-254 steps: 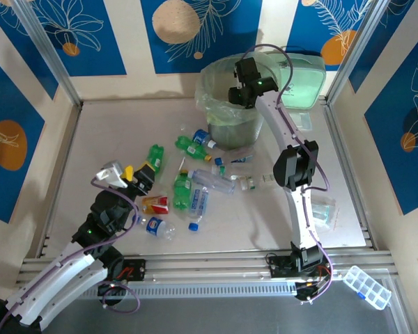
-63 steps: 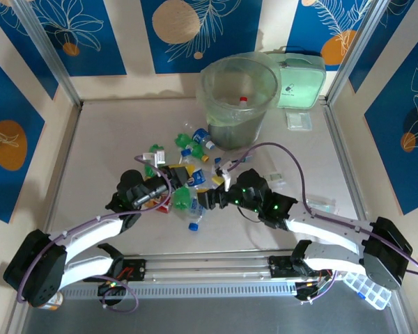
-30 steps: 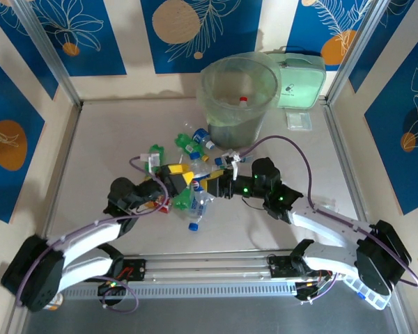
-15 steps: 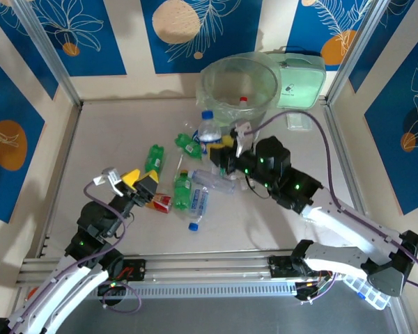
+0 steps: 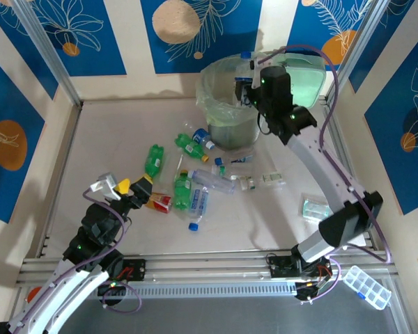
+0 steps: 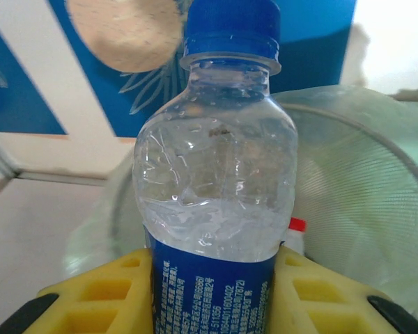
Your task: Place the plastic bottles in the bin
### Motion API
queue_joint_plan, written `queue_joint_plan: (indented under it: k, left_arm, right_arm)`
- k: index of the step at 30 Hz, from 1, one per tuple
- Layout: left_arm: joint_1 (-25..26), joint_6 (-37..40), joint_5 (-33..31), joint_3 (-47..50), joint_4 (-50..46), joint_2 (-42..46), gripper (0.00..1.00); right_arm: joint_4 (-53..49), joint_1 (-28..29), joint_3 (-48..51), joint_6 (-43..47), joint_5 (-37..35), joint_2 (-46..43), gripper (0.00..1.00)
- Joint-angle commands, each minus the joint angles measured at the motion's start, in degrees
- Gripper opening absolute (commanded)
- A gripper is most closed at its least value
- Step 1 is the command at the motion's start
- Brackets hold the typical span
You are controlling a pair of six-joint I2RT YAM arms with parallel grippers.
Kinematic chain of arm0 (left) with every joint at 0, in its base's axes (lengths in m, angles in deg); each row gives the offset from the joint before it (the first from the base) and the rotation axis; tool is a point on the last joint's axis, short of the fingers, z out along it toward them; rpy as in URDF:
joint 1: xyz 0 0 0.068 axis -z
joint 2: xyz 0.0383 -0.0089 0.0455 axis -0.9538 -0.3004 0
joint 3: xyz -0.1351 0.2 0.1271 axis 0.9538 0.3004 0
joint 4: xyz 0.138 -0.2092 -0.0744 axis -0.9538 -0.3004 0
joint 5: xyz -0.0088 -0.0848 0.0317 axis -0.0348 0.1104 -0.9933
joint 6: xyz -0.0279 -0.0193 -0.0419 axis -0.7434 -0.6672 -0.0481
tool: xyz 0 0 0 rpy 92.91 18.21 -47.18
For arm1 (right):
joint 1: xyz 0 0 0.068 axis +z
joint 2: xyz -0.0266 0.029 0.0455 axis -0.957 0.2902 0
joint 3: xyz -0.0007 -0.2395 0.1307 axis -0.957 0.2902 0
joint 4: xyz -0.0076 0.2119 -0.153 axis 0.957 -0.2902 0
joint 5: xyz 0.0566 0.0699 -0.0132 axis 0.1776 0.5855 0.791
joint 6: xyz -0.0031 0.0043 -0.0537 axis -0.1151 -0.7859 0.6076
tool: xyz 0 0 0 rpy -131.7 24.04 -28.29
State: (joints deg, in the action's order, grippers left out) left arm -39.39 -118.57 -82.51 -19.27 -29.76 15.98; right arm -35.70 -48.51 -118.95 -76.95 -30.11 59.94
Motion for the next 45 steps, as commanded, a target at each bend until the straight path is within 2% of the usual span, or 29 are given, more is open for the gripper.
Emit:
queue_joint_plan:
  k: [1,10,15,18,21,24,32,35,40,45]
  left_arm:
    - [-0.04,-1.0,-1.28,0.51,-0.63,0.49,0.96]
    - [-0.15,-0.87,-1.8,0.43,-0.31,-0.38,0.97]
    - [-0.11,-0.6,-1.9,0.34,-0.57,-0.3,0.97]
    - [-0.17,-0.73,-2.08,0.38,-0.93,-0.21,0.97]
    - [-0.19,-1.08,-1.82,0.69,-0.55,-0.31,0.97]
    - [-0.24,-1.42,-1.97,0.69,-0.8,-0.57,0.97]
    - [-0.19,-3.02,-5.92,-0.8,-4.9,-2.24,0.98]
    - [-0.22,-2.8,-5.9,-1.16,-4.73,-3.68,0.99]
    - [-0.2,-2.14,-6.38,-1.5,-4.55,-5.21,1.0]
    - [-0.2,-1.69,-6.98,-1.68,-4.68,-5.91,1.0]
  right_arm:
    - [-5.76,-2.42,-5.63,0.0,3.08,4.9,0.35]
    - [-16.85,-5.46,-25.47,-1.16,7.16,23.22,0.36]
    - [-26.58,-4.78,-39.84,1.39,13.79,35.85,0.42]
    - [-32.46,-4.17,-48.46,2.43,13.04,42.73,0.43]
    - [-34.62,-3.71,-52.04,3.19,11.93,46.43,0.44]
    - [-33.39,-3.86,-50.46,3.33,13.32,46.62,0.5]
    - [-33.12,-4.05,-50.9,3.99,12.85,45.46,0.8]
    - [-33.55,-4.24,-51.25,3.91,12.78,44.07,0.83]
    - [-34.84,-4.67,-51.47,2.87,13.23,39.93,0.84]
    - [-35.15,-3.05,-49.97,2.93,9.35,33.39,0.81]
